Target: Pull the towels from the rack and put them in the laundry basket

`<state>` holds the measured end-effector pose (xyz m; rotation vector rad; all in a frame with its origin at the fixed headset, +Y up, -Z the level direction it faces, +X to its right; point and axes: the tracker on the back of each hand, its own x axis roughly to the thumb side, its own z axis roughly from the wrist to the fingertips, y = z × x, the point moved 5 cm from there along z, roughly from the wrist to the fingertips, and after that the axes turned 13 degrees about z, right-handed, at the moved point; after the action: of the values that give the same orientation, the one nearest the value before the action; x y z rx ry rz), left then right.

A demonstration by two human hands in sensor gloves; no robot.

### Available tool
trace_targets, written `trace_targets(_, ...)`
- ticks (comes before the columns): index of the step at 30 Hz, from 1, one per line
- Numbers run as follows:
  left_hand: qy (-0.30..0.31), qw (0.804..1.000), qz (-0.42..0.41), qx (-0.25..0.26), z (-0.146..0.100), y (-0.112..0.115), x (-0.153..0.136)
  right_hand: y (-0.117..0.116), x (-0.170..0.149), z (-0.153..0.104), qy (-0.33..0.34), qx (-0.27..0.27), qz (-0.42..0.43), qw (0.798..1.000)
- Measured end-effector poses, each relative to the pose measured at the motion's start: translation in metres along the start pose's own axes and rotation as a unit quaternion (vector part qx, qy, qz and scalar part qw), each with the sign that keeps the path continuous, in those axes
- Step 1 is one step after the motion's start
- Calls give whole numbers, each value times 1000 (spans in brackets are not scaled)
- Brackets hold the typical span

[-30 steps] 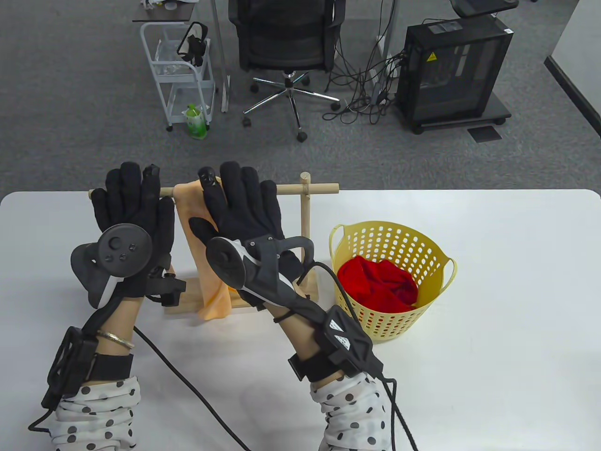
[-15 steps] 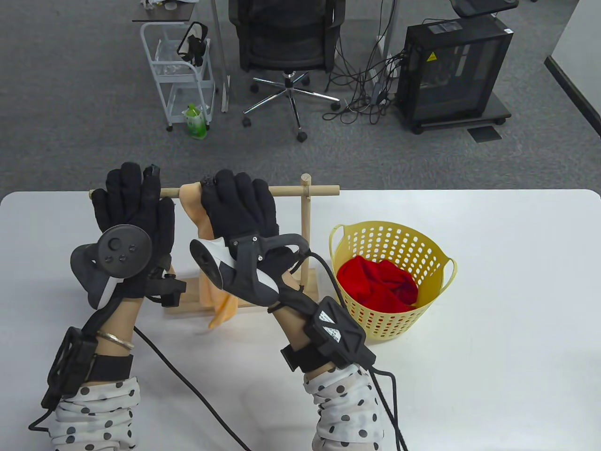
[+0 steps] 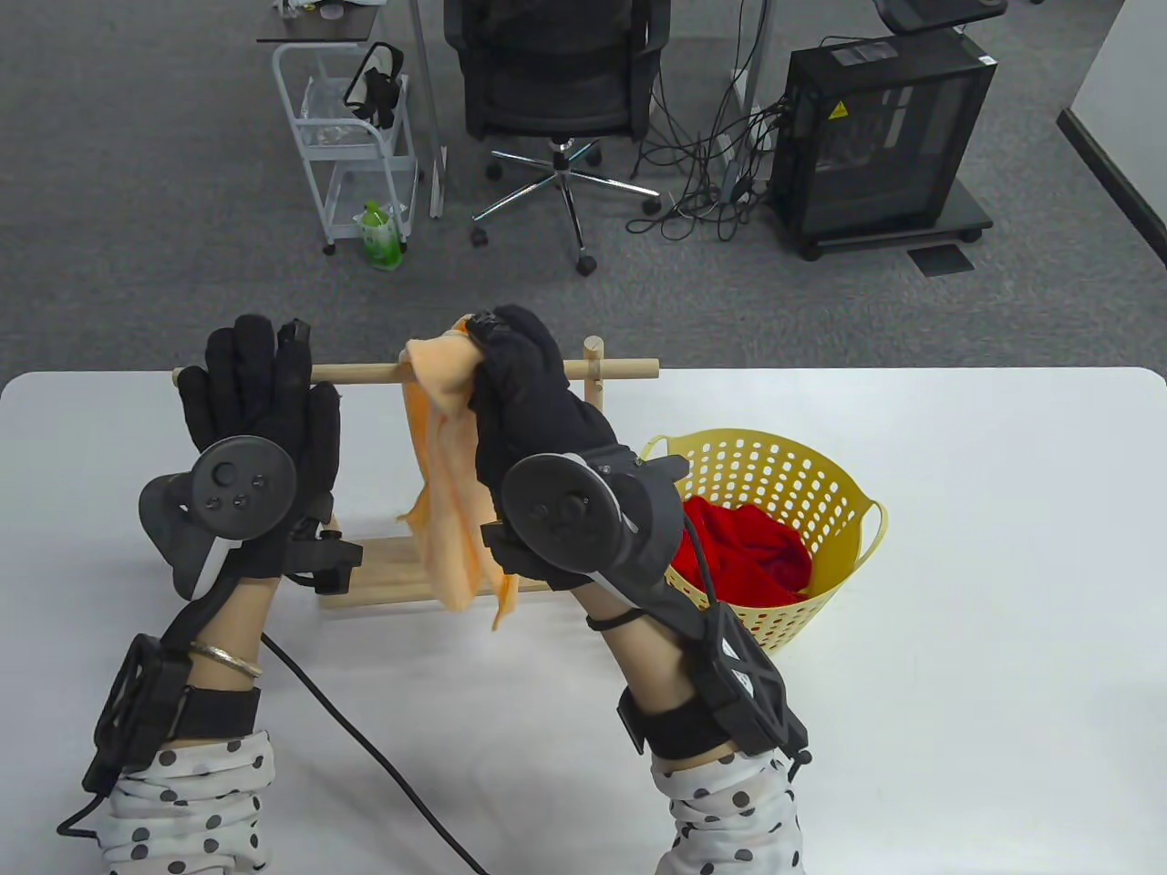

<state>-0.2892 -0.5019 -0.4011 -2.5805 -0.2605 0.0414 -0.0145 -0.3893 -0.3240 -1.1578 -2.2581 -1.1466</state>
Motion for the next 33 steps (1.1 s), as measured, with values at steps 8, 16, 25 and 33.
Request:
trace_targets(8,-1,1000,2,0,0,0,0,65,18,4,51,-65,-26,996)
trace_targets(16,-3,1000,1,-1,1,1,0,131,25,4,89,-131,-124,980)
trace_targets(25,-5,1000,4,0,2,1,1,173,9,1,62,-162,-152,973)
trace_targets(33,-4,1000,7,1,1,1,1,161,-33,-8,20,-137,-186,973)
